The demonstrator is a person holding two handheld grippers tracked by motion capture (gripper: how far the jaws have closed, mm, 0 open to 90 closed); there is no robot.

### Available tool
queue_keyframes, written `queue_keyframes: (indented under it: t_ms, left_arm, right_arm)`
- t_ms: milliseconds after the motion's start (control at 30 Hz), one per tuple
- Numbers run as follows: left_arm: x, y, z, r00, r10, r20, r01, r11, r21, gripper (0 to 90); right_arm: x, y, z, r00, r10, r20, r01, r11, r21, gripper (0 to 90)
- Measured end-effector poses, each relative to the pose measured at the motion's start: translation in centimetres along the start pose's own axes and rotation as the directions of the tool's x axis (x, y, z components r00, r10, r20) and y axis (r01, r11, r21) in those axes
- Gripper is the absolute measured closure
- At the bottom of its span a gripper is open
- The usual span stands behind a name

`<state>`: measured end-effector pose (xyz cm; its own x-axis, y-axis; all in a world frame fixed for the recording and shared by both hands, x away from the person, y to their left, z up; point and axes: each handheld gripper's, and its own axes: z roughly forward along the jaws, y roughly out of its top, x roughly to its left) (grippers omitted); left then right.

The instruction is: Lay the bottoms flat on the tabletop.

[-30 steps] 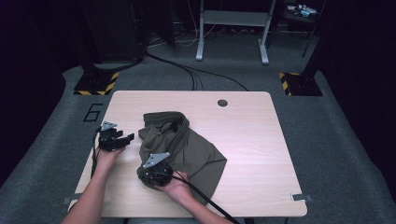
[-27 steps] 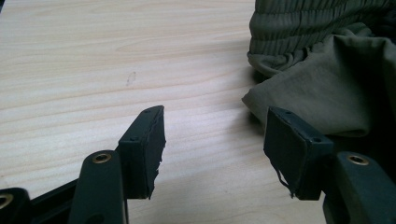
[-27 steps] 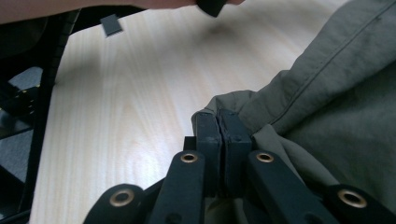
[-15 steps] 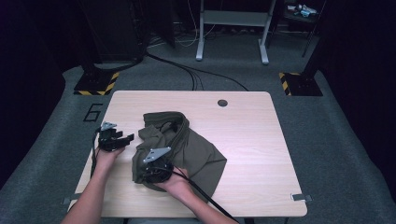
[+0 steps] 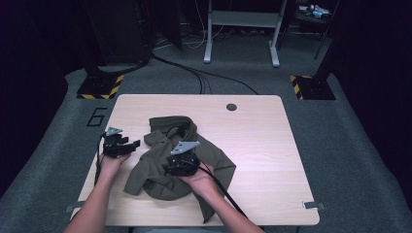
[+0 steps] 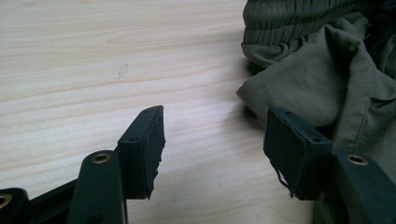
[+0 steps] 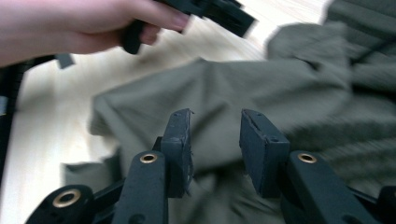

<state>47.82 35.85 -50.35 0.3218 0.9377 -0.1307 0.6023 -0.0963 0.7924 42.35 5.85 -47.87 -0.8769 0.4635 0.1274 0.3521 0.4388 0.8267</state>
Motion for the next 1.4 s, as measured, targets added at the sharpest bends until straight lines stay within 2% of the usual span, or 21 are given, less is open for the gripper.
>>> queue_keyframes:
  t_ms: [267,333,467,600,767,900,933,1100,1200,1233,1267,1300,1400]
  left_arm:
    - [-0.5,0.1,0.0,0.9997,0.017,0.02,-0.017,0.9999,-0.001,38.7]
    - [-1.1,0.3,-0.2,0.9988,0.02,0.043,-0.02,0.9998,0.0,38.7]
    - [-1.7,0.3,-0.7,0.9973,0.039,0.062,-0.039,0.9992,-0.009,38.4]
    - [-2.5,0.3,-1.2,0.9966,0.027,0.078,-0.026,0.9994,-0.021,38.1]
    - [-3.6,0.2,-1.5,0.9938,0.051,0.099,-0.049,0.9985,-0.026,37.9]
    - [-4.4,0.0,-1.0,0.9901,0.078,0.116,-0.078,0.9969,-0.002,38.0]
    - [-4.5,0.0,-0.8,0.9894,0.085,0.118,-0.087,0.9962,0.006,38.1]
    - [-4.9,-0.4,0.0,0.9855,0.087,0.146,-0.092,0.9953,0.03,39.7]
    - [-5.0,-0.5,0.3,0.9818,0.106,0.158,-0.116,0.9919,0.053,42.6]
    - [-5.1,-0.6,0.5,0.9788,0.123,0.164,-0.135,0.9884,0.069,45.3]
    - [-5.1,-0.6,0.5,0.9788,0.123,0.164,-0.135,0.9884,0.069,47.7]
    - [-5.1,-0.7,0.6,0.9769,0.14,0.162,-0.154,0.9851,0.077,49.8]
    - [-5.1,-0.8,0.7,0.9752,0.147,0.166,-0.163,0.9824,0.091,57.8]
  right_arm:
    - [-1.6,-1.5,-0.7,0.9985,0.016,0.053,-0.016,1.0,0.004,59.1]
    - [-2.1,-1.9,-1.0,0.9967,0.021,0.078,-0.021,1.0,0.001,56.5]
    - [-2.7,-2.4,-1.2,0.9945,0.015,0.103,-0.016,1.0,0.004,53.7]
    - [-2.6,-2.4,-0.9,0.9927,0.02,0.119,-0.019,1.0,-0.009,47.9]
    - [-2.1,-2.3,-0.5,0.9907,0.026,0.134,-0.023,1.0,-0.021,44.4]
    - [-2.0,-2.4,0.2,0.9877,0.025,0.154,-0.024,1.0,-0.012,42.1]
    - [-2.1,-2.7,0.7,0.9864,0.017,0.163,-0.02,1.0,0.016,41.1]
    - [-2.3,-3.5,1.3,0.9854,0.024,0.169,-0.03,0.999,0.032,41.8]
    - [-2.2,-3.8,1.5,0.9849,0.032,0.17,-0.04,0.998,0.041,41.3]
    - [-2.0,-3.9,1.4,0.9848,0.018,0.173,-0.026,0.999,0.043,41.0]
    - [-1.9,-3.9,1.3,0.984,0.015,0.178,-0.024,0.999,0.045,41.3]
    - [-1.9,-4.0,1.3,0.9836,0.009,0.18,-0.017,0.999,0.048,41.5]
    - [-1.8,-4.1,1.3,0.9802,-0.012,0.197,0.001,0.998,0.057,42.2]
